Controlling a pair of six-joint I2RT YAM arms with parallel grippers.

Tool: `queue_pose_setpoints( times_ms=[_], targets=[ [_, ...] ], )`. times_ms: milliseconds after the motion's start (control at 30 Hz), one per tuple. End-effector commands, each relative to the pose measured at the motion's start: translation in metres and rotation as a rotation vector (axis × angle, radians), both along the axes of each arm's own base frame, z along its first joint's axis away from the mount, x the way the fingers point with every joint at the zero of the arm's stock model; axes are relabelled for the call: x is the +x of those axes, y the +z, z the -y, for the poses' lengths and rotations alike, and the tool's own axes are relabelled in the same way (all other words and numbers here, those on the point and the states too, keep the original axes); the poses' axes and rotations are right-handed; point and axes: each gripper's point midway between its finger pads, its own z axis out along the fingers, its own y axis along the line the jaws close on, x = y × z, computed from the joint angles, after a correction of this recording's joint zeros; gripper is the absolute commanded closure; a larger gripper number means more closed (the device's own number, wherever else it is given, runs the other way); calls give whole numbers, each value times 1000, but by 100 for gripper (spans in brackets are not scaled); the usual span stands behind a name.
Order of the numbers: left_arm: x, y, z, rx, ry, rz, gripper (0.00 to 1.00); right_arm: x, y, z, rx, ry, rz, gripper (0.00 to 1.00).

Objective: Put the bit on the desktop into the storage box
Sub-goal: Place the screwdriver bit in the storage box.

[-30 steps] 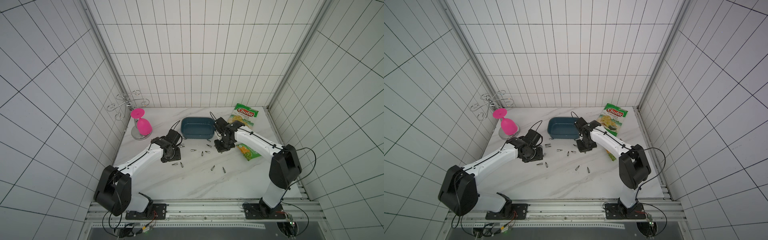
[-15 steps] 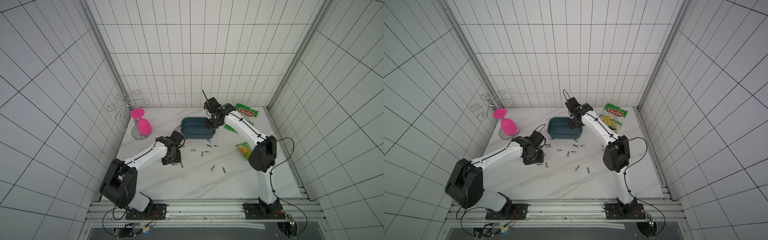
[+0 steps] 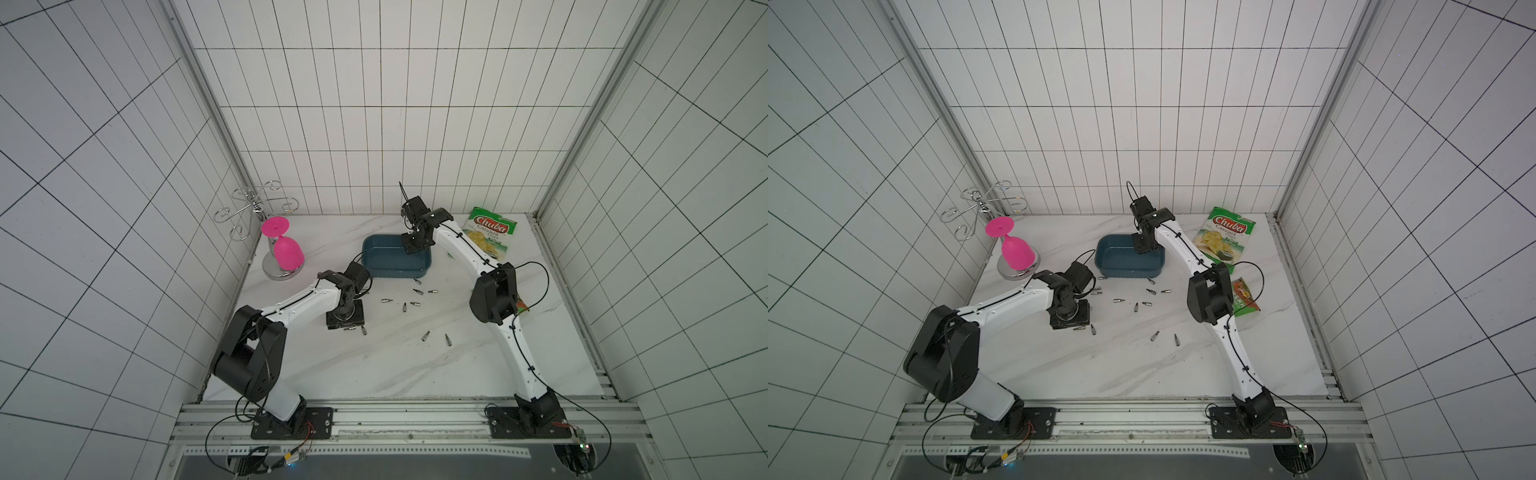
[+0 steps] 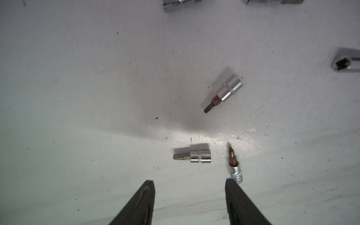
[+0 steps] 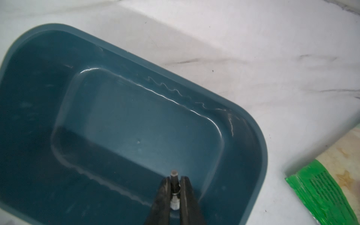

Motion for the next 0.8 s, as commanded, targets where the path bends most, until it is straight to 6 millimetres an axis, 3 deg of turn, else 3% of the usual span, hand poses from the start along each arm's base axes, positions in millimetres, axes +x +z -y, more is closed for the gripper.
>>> queue_pose_setpoints(
  times_ms=[0,400,767],
  targets=[
    [8,4,3,-21,12,16,39,14,-8,3,-8,1,20,100],
    [7,-3,-2,-45,94,-7,38,14,-55,6,-44,8,-43,100],
    [7,-12,-1,-29,98,-41,38,6,-73,11,-69,4,-83,100]
  ],
)
